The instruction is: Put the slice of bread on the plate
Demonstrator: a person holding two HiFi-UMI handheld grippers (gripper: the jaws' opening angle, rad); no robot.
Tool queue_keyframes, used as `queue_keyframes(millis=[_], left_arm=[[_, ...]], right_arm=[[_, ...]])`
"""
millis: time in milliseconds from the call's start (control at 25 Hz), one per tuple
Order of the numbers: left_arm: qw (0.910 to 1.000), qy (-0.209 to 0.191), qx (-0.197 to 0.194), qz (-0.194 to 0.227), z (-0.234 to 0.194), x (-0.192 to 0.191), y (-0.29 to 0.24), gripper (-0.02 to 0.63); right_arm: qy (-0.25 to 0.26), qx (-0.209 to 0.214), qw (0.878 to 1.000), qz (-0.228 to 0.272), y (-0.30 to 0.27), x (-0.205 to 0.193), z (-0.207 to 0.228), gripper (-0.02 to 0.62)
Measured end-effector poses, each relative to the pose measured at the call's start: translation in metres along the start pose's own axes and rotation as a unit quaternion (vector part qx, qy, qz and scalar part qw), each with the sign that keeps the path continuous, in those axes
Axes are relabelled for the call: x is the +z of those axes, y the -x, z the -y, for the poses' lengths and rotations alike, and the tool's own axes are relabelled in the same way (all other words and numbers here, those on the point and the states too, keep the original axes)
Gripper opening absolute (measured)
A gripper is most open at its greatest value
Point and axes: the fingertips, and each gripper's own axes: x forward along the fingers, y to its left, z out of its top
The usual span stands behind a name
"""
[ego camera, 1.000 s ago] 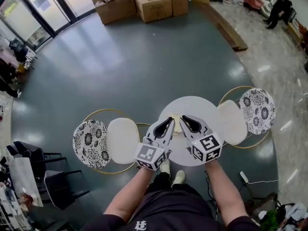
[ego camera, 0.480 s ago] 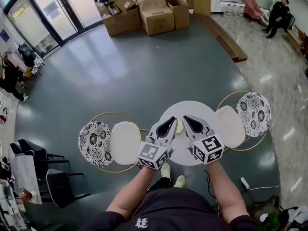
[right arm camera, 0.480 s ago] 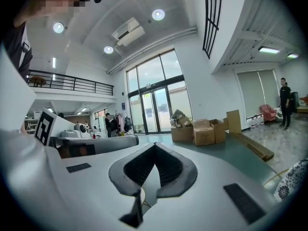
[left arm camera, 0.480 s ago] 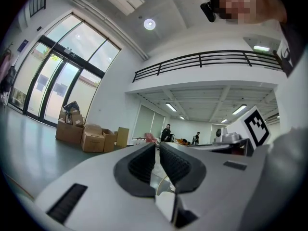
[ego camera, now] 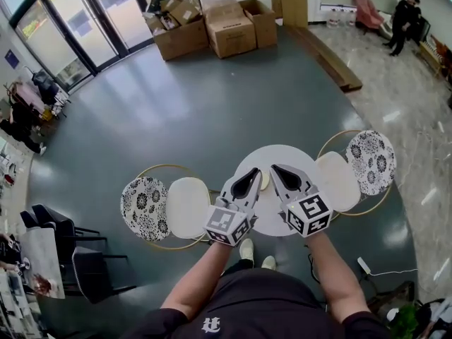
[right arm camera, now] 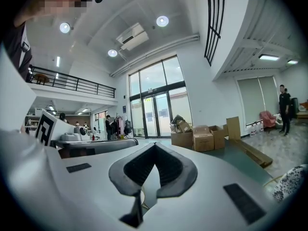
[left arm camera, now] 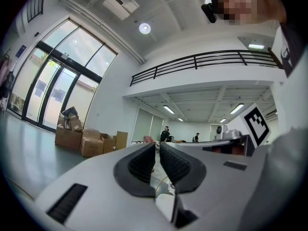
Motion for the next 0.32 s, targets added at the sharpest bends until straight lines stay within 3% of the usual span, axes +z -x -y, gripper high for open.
queue_keyframes(millis=[320], left_arm=[[1.0, -0.009, -0.002, 0.002, 0.015, 0.0, 0.002, 0.035]], right_arm=[[0.004, 0.0, 1.0, 0.007, 0.012, 0.004, 0.001, 0.005]])
